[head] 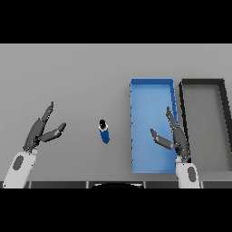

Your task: Pick up the blue pipe and place it into the blue bin.

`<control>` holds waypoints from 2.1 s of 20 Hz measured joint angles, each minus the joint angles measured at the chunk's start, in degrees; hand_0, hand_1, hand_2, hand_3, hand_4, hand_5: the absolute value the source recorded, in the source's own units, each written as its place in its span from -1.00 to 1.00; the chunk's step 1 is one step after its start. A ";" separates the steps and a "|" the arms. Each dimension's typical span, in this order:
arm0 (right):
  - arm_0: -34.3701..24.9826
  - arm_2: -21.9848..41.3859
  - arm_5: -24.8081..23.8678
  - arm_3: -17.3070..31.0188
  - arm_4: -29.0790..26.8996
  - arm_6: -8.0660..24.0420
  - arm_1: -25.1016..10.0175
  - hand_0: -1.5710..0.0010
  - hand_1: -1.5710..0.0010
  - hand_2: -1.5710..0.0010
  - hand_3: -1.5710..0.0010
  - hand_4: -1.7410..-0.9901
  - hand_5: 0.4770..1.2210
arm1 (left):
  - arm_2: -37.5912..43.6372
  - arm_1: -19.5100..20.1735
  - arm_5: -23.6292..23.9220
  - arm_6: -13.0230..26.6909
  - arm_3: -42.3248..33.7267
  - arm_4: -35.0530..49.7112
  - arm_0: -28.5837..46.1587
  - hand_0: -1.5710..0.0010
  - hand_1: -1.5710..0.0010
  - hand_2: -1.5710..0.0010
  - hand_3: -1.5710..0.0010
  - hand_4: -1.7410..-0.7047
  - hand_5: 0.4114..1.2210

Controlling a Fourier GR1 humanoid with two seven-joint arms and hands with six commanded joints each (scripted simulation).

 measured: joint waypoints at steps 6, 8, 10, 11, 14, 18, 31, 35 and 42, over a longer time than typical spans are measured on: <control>-1.01 -0.37 0.58 0.23 -0.48 -0.75 -0.71 1.00 1.00 1.00 1.00 0.38 -0.67 | -4.05 2.75 -7.69 0.02 -4.80 0.88 1.03 1.00 1.00 1.00 1.00 0.36 -0.66; -1.45 0.16 0.50 1.22 0.36 -1.72 -0.37 1.00 1.00 1.00 1.00 0.36 -0.65 | -6.28 2.67 -9.31 2.68 -6.39 0.60 1.16 1.00 1.00 1.00 1.00 0.33 -0.75; -1.34 -0.34 0.52 1.49 -0.15 -1.78 -0.44 1.00 1.00 1.00 1.00 0.34 -0.65 | -8.03 2.77 -10.53 5.19 -8.29 0.66 0.92 1.00 1.00 1.00 1.00 0.28 -0.81; -2.00 -0.58 0.59 1.74 -0.33 -1.69 -0.63 1.00 1.00 1.00 1.00 0.32 -0.65 | -9.10 2.22 -11.08 6.21 -8.45 0.31 0.42 1.00 1.00 1.00 1.00 0.26 -0.83; -0.97 -0.66 0.86 0.93 -0.48 -2.61 -0.95 1.00 1.00 1.00 1.00 0.29 -0.62 | -12.18 0.17 -12.48 6.26 -8.36 -1.67 -1.11 1.00 1.00 1.00 1.00 0.24 -0.89; -0.67 -0.39 0.73 0.11 -0.80 -1.59 -0.22 1.00 1.00 1.00 1.00 0.26 -0.62 | -15.37 -4.08 -12.40 7.18 -6.99 -3.69 -2.38 1.00 1.00 1.00 1.00 0.20 -0.91; 0.71 -0.84 0.94 -0.40 -1.18 -1.86 -0.40 1.00 1.00 1.00 1.00 0.27 -0.67 | -18.73 -17.31 -11.93 3.20 8.36 -8.31 -11.07 1.00 1.00 1.00 1.00 0.25 -0.84; 0.17 -0.58 0.86 0.08 -1.07 -1.31 0.14 1.00 1.00 1.00 1.00 0.28 -0.67 | -17.23 -22.08 -11.68 2.39 11.62 -5.31 -12.82 0.76 0.56 0.39 0.34 -0.06 -0.21; -0.46 -0.92 0.81 0.43 -1.04 -1.67 -0.23 1.00 1.00 1.00 1.00 0.29 -0.63 | -17.15 -25.01 -8.49 1.12 11.90 -5.25 -11.70 -0.62 -0.67 -0.71 -0.61 -0.78 0.75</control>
